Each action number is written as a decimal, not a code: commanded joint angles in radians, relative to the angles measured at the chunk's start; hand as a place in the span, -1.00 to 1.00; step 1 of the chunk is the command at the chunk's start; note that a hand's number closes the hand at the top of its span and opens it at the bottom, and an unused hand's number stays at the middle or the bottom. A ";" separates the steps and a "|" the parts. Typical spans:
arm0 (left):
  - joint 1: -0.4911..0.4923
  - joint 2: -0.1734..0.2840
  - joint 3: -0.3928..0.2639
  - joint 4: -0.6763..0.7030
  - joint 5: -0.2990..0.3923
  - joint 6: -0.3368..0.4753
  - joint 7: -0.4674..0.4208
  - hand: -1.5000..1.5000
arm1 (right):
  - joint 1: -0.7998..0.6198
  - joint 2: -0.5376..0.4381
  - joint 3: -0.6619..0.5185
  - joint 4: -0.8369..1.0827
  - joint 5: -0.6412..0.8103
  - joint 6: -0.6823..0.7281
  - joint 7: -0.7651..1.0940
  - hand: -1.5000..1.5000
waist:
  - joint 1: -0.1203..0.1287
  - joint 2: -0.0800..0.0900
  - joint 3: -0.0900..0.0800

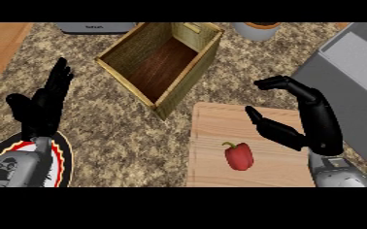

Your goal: Pick the bell pepper from the cutting board and place it in the basket

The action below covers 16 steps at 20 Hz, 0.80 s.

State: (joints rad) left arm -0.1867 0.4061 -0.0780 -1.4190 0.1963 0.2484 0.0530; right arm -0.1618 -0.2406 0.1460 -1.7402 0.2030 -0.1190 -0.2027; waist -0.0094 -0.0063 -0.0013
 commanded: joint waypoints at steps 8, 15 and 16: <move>0.035 -0.005 0.006 -0.026 -0.002 0.015 0.050 0.00 | 0.174 0.042 0.053 -0.243 0.637 -0.284 0.437 -1.00 | -0.022 -0.007 -0.004; 0.018 -0.002 0.011 -0.029 -0.012 0.031 0.064 0.00 | 0.297 -0.134 0.173 -0.346 0.714 0.207 0.717 -1.00 | -0.026 -0.007 -0.008; 0.032 0.010 0.022 -0.024 -0.003 0.014 0.055 0.00 | 0.328 -0.156 0.175 -0.406 0.697 0.268 0.756 -1.00 | -0.029 -0.007 -0.008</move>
State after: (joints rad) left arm -0.1652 0.4120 -0.0596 -1.4378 0.1910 0.2678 0.1039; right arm 0.0975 -0.3312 0.2730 -2.0462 0.8753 -0.0551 0.4035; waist -0.0388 -0.0132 -0.0089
